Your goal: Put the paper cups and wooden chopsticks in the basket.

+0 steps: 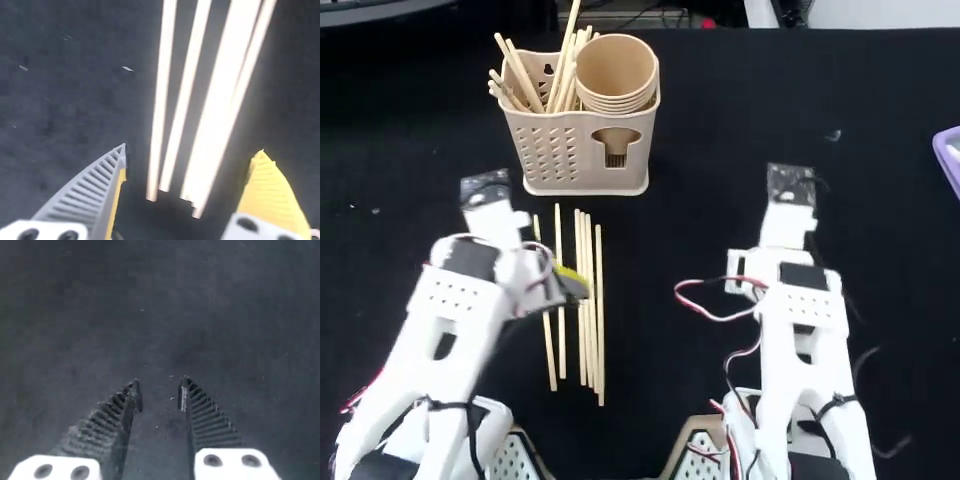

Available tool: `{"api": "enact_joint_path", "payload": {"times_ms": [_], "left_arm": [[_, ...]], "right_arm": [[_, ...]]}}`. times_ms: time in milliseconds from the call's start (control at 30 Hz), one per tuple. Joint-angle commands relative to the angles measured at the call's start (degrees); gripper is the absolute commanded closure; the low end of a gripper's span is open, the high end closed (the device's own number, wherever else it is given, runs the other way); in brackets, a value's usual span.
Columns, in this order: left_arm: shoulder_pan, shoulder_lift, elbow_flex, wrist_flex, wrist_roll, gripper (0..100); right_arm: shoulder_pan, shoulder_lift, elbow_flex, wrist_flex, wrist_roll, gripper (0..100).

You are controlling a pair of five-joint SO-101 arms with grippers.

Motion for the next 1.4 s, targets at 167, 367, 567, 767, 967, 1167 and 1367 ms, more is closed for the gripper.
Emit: {"api": "enact_joint_path", "payload": {"times_ms": [167, 367, 567, 767, 967, 1167, 1367], "left_arm": [[5.7, 2.6, 6.8, -15.3, 2.9, 62], [5.7, 20.7, -4.4, -10.8, 3.0, 62], [5.7, 41.1, -25.4, 2.6, 3.1, 62], [5.6, 54.3, -35.3, 7.0, 3.2, 62], [5.9, 54.3, -35.5, 7.0, 2.6, 63], [4.2, 51.9, -31.5, 6.6, -0.9, 63], [1.6, 49.4, -29.7, 6.4, -4.6, 71]], "right_arm": [[2.1, -1.4, 2.4, -5.6, -2.0, 87.1], [2.1, -1.4, 2.5, -5.8, -1.9, 87.1], [2.1, -1.4, 2.5, -5.6, -1.8, 87.1], [2.1, -1.4, 2.5, -5.5, -1.8, 87.1], [2.1, -1.4, 2.5, -5.5, -1.8, 87.1], [2.1, -1.4, 2.5, -5.5, -1.8, 87.1], [2.1, -1.4, 2.5, -5.5, -1.8, 87.1]]}}
